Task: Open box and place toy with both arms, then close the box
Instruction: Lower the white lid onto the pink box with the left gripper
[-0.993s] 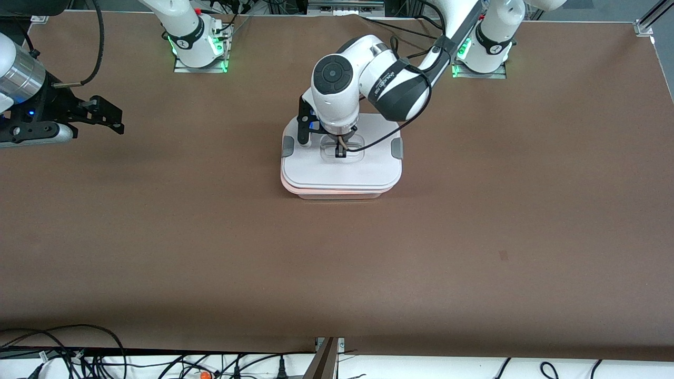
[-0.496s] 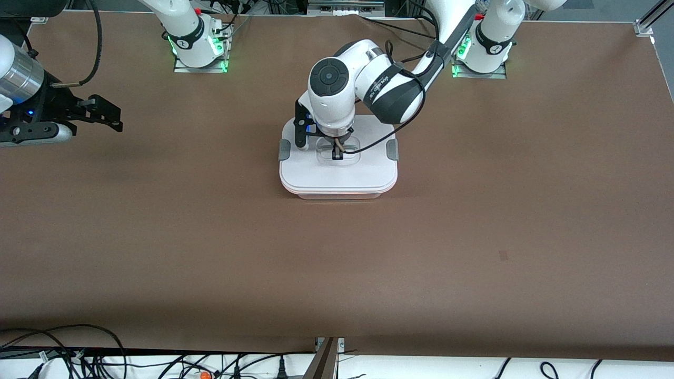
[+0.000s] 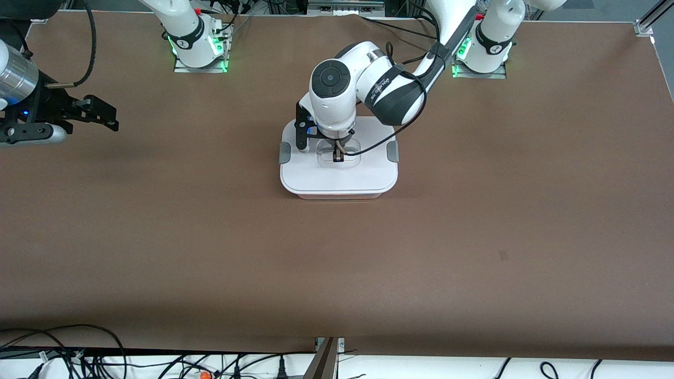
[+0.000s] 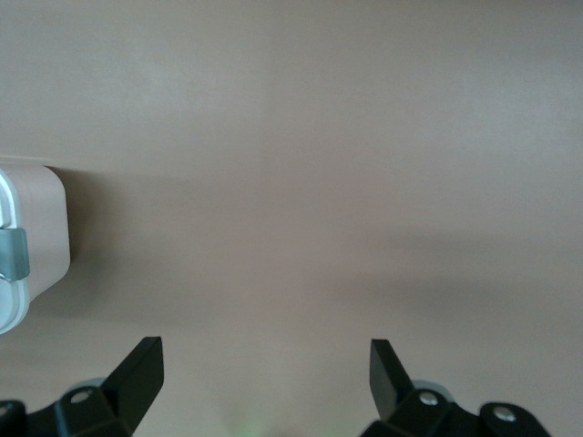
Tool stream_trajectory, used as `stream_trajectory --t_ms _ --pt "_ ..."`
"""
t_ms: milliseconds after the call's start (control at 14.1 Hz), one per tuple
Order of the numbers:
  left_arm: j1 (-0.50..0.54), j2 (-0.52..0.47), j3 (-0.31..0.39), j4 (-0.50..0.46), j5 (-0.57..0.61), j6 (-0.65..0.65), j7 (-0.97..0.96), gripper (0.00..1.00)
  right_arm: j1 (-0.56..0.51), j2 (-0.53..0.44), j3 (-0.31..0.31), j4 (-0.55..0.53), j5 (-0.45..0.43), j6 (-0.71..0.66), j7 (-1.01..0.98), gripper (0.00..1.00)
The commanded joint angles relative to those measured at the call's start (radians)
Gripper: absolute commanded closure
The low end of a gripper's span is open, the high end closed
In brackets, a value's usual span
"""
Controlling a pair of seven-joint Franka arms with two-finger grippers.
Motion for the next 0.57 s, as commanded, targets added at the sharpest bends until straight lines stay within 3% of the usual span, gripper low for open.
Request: stream_trajectory --t_ms 0,355,426,496 --pt "-0.005 0.018 0.008 0.027 0.022 0.006 -0.001 1.0 0.004 0.009 0.004 0.028 -0.007 -0.022 -0.003 0.0" --pt "-0.002 0.015 0.008 0.027 0.053 0.004 -0.003 0.98 0.004 0.007 0.002 0.026 -0.007 -0.024 -0.007 0.0" --pt "0.016 0.013 0.01 0.028 0.05 0.004 -0.003 0.67 0.004 0.009 0.002 0.026 -0.007 -0.024 -0.009 0.0" --pt "0.044 0.007 0.005 0.033 0.045 0.003 -0.013 0.01 0.004 0.009 0.002 0.025 -0.007 -0.025 -0.009 0.0"
